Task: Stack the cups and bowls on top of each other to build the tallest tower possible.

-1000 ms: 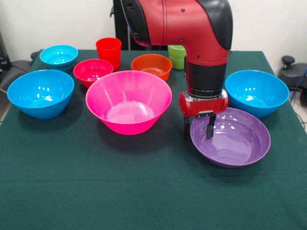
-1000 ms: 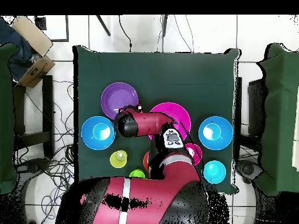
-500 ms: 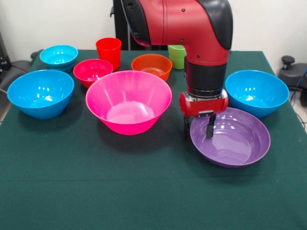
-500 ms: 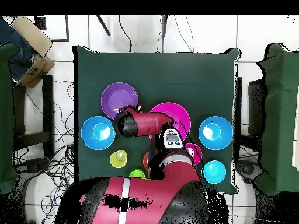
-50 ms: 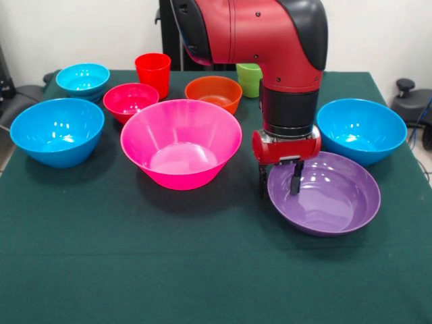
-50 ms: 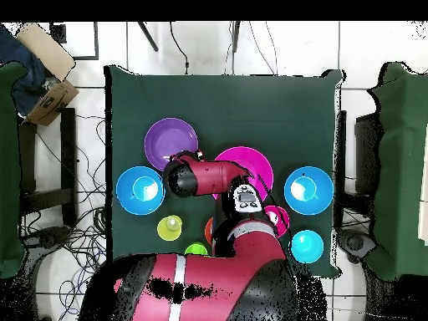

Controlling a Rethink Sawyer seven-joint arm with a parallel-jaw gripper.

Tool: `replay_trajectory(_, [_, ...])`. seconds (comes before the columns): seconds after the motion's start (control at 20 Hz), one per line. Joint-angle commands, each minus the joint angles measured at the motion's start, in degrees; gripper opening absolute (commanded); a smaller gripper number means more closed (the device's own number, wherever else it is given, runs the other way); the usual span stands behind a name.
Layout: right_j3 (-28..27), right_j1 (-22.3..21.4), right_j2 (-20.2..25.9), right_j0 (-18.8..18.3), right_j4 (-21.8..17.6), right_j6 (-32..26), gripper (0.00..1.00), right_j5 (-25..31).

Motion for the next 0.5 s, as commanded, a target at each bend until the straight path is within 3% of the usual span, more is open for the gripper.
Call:
replay_trajectory(0.05, [-2.5, 2.2, 1.7, 1.3, 0.7, 7.5, 0.00, 1.6])
replay_trajectory(0.25, [-3.5, 2.3, 0.7, 2.3, 1.0, 6.9, 0.00, 4.1])
replay_trajectory(0.5, [-1.6, 1.6, 2.9, 0.1, 0.0, 6.4, 0.00, 2.1])
